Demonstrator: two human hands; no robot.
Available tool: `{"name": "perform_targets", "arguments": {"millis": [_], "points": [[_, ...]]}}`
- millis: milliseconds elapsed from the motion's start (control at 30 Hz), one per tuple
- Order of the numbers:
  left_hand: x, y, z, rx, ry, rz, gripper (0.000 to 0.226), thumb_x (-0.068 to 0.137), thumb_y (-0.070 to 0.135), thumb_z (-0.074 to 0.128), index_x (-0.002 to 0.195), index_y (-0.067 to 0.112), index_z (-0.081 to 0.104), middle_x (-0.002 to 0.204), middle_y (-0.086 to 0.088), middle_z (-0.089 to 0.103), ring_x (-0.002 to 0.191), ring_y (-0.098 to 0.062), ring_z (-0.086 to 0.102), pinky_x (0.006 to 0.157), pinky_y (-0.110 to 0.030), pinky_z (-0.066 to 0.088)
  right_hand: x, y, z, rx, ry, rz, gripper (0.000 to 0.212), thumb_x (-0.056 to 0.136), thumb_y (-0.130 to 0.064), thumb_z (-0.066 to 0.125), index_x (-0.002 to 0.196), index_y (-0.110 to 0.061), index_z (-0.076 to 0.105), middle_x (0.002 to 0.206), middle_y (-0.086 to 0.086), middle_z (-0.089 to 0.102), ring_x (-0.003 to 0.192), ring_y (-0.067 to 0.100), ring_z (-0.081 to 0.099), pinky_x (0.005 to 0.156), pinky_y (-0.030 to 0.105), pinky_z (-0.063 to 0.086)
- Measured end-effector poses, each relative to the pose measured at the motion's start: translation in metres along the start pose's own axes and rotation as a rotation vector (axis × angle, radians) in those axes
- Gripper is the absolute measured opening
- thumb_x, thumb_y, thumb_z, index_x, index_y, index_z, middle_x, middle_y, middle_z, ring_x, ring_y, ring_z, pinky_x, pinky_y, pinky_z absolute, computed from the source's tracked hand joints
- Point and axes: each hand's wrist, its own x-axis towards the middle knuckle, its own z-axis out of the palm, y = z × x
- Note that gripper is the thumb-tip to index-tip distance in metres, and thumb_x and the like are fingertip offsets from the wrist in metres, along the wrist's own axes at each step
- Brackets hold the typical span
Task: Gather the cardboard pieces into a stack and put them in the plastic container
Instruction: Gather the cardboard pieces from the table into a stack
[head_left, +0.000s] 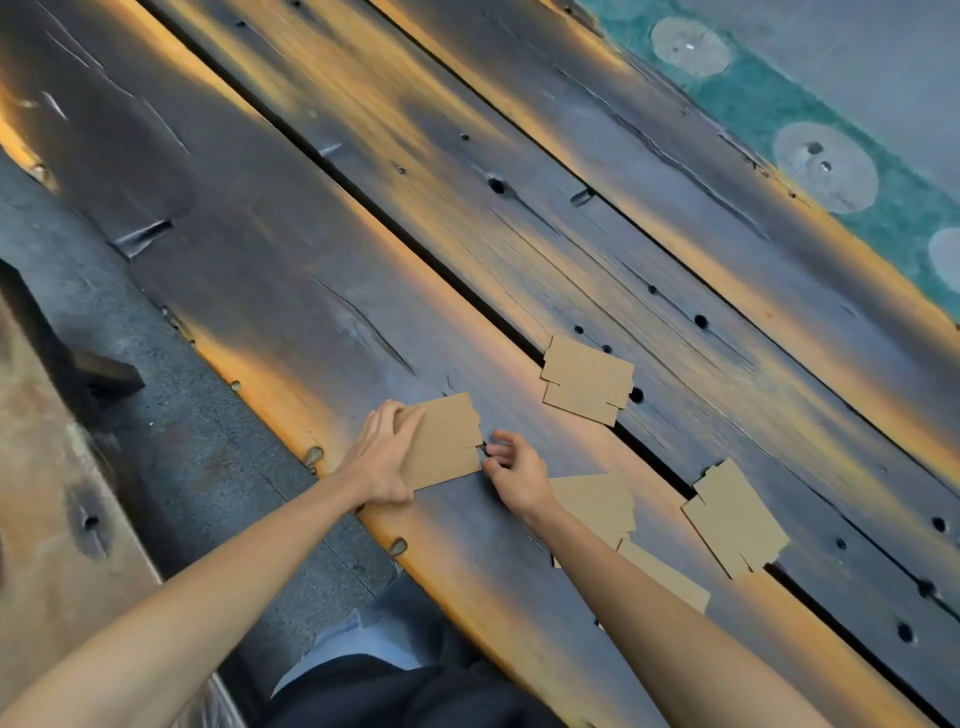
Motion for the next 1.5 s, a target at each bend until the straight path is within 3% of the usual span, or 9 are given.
{"name": "perform_targets", "arguments": {"millis": [133, 300, 467, 667, 800, 933, 1167, 1267, 1500], "points": [[0.003, 0.005, -0.008, 0.009, -0.102, 0.012, 0.139, 0.05, 0.046, 0.083, 0.158, 0.022, -0.001, 0.139, -0.012, 0.02, 0.133, -0.036, 0.017, 0.12, -0.05, 0.021, -0.005, -0.007, -0.006, -0.096, -0.109, -0.041, 0.055, 0.093, 0.005, 0.043, 0.145, -0.014, 0.045, 0.109, -0.001, 0.062, 0.097, 0.014, 0.06, 0.087, 0.021, 0.044], [0.007, 0.002, -0.03, -0.14, -0.274, 0.035, 0.137, 0.056, 0.042, 0.086, 0.159, 0.03, -0.004, 0.134, -0.004, 0.021, 0.132, -0.029, 0.023, 0.113, -0.043, 0.033, -0.014, -0.008, -0.021, -0.25, -0.151, -0.192, 0.07, 0.081, 0.015, 0.042, 0.142, -0.015, 0.051, 0.108, -0.001, 0.059, 0.091, 0.013, 0.057, 0.074, 0.004, 0.041], [0.008, 0.001, -0.053, -0.223, -0.362, 0.093, 0.124, 0.06, 0.05, 0.082, 0.158, 0.039, 0.007, 0.137, -0.004, 0.029, 0.137, -0.023, 0.03, 0.115, -0.044, 0.033, -0.022, -0.01, -0.036, -0.279, -0.045, -0.318, 0.04, 0.087, 0.0, 0.066, 0.123, -0.018, 0.072, 0.106, -0.002, 0.068, 0.087, 0.001, 0.06, 0.077, -0.001, 0.038], [-0.001, 0.023, -0.077, -0.551, -0.416, 0.112, 0.101, 0.06, 0.062, 0.071, 0.151, 0.036, 0.036, 0.146, -0.007, 0.041, 0.138, -0.019, 0.04, 0.116, -0.037, 0.03, -0.031, -0.012, -0.058, -0.202, 0.122, -0.414, 0.024, 0.095, -0.013, 0.065, 0.114, -0.023, 0.078, 0.104, 0.003, 0.07, 0.091, 0.011, 0.069, 0.084, 0.026, 0.056], [-0.006, 0.039, -0.087, -0.933, -0.453, 0.015, 0.066, 0.077, 0.05, 0.056, 0.137, 0.022, 0.058, 0.141, -0.01, 0.058, 0.137, -0.019, 0.048, 0.119, -0.035, 0.027, -0.037, -0.01, -0.076, -0.238, 0.248, -0.458, 0.019, 0.097, -0.029, 0.066, 0.112, -0.027, 0.078, 0.103, -0.005, 0.063, 0.087, 0.006, 0.062, 0.077, 0.018, 0.05], [-0.004, 0.047, -0.087, -1.018, -0.435, 0.015, 0.063, 0.081, 0.047, 0.048, 0.135, 0.02, 0.062, 0.146, -0.01, 0.053, 0.14, -0.022, 0.041, 0.124, -0.047, 0.022, -0.042, -0.007, -0.091, -0.274, 0.323, -0.433, 0.02, 0.098, -0.039, 0.062, 0.113, -0.031, 0.074, 0.104, -0.01, 0.053, 0.09, 0.003, 0.056, 0.074, 0.011, 0.041], [0.008, 0.064, -0.076, -0.847, -0.37, 0.077, 0.031, 0.096, 0.035, 0.057, 0.126, 0.031, 0.064, 0.13, -0.001, 0.067, 0.125, -0.022, 0.06, 0.113, -0.043, 0.043, -0.046, -0.002, -0.103, -0.21, 0.358, -0.359, 0.018, 0.101, -0.034, 0.057, 0.099, -0.022, 0.069, 0.094, -0.006, 0.07, 0.087, 0.012, 0.06, 0.078, 0.035, 0.052], [0.008, 0.071, -0.07, -0.835, -0.335, 0.092, 0.024, 0.104, 0.026, 0.048, 0.114, 0.032, 0.069, 0.115, 0.009, 0.074, 0.118, -0.015, 0.065, 0.1, -0.03, 0.049, -0.047, 0.004, -0.103, -0.178, 0.377, -0.334, 0.018, 0.1, -0.035, 0.057, 0.088, -0.024, 0.064, 0.085, -0.006, 0.067, 0.084, 0.012, 0.059, 0.073, 0.033, 0.048], [0.01, 0.076, -0.057, -0.926, -0.286, 0.098, 0.027, 0.105, 0.016, 0.047, 0.122, 0.016, 0.069, 0.108, -0.003, 0.079, 0.105, -0.014, 0.072, 0.081, -0.017, 0.056, -0.043, 0.011, -0.099, -0.078, 0.381, -0.258, 0.023, 0.097, -0.032, 0.064, 0.075, -0.034, 0.056, 0.076, -0.008, 0.062, 0.074, 0.011, 0.058, 0.065, 0.024, 0.044]]}}
